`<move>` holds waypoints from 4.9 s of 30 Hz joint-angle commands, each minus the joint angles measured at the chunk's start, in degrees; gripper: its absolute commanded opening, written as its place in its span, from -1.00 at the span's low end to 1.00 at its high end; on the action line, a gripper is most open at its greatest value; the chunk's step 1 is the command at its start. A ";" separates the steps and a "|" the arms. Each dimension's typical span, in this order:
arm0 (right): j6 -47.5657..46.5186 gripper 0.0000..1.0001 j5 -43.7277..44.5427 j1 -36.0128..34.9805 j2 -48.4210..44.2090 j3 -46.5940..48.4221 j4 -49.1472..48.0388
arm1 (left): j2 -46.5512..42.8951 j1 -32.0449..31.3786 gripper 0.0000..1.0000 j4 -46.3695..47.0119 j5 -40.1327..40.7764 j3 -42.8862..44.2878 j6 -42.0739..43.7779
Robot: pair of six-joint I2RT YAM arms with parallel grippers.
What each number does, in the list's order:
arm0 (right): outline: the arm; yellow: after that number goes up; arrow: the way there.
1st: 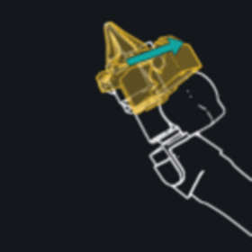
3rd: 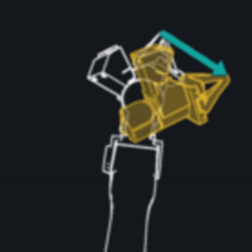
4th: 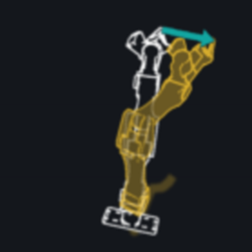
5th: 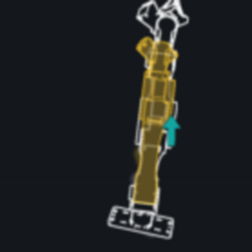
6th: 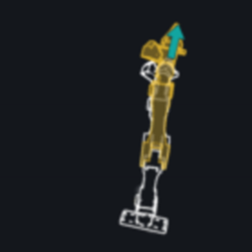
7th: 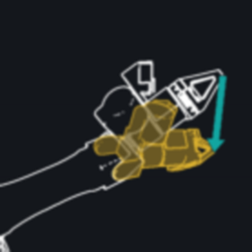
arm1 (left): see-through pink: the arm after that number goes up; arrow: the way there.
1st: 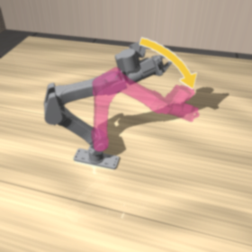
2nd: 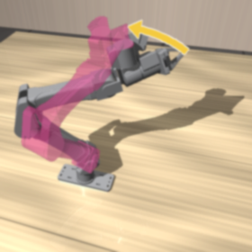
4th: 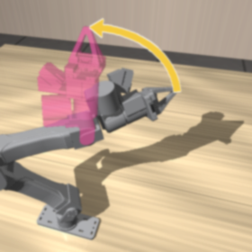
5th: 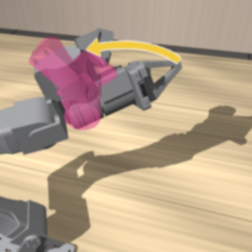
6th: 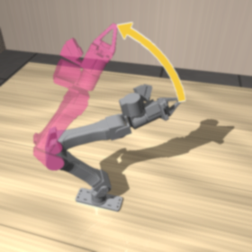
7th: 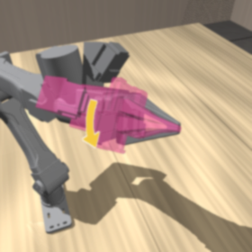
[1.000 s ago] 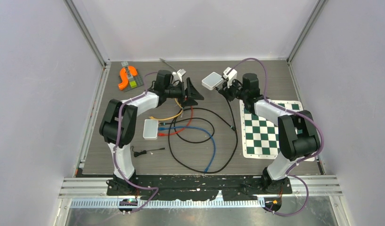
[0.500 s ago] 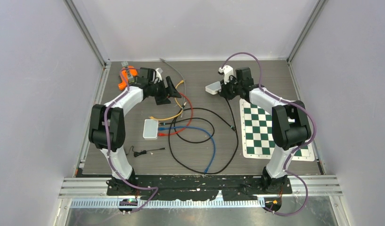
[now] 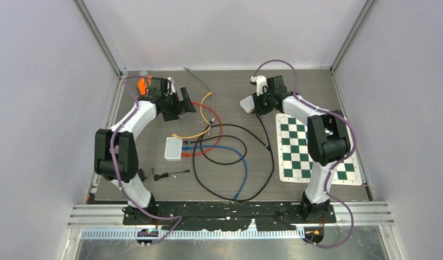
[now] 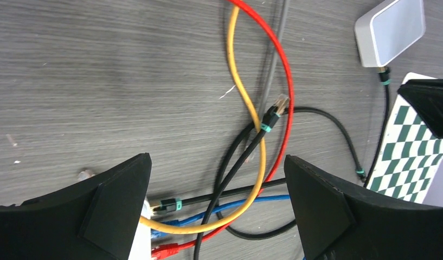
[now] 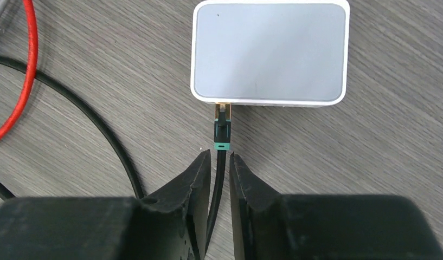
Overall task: Insert the plug into the switch port
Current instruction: Place the switch port at the center of the board, then pick up the connector from the center of the board.
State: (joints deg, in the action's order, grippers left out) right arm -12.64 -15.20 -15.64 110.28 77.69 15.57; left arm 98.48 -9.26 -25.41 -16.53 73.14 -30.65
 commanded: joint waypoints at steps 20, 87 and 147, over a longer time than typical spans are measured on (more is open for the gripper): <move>9.57 -0.04 2.50 -2.20 -19.28 -8.31 -1.40 | 8.91 0.29 0.62 12.73 3.59 7.72 -7.71; 36.59 -0.12 1.50 -8.01 -24.84 -11.28 -16.18 | 13.64 -11.96 -0.29 -4.91 6.34 18.12 -0.08; 59.84 -0.37 24.82 -18.01 25.66 25.76 -6.25 | -44.80 -7.18 0.94 -10.02 4.05 -21.73 12.19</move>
State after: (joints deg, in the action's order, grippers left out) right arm 49.28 4.80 -32.32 135.24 100.27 2.46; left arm 55.92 -16.71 -36.71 -13.21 51.16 -18.98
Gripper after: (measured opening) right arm 0.319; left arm 0.975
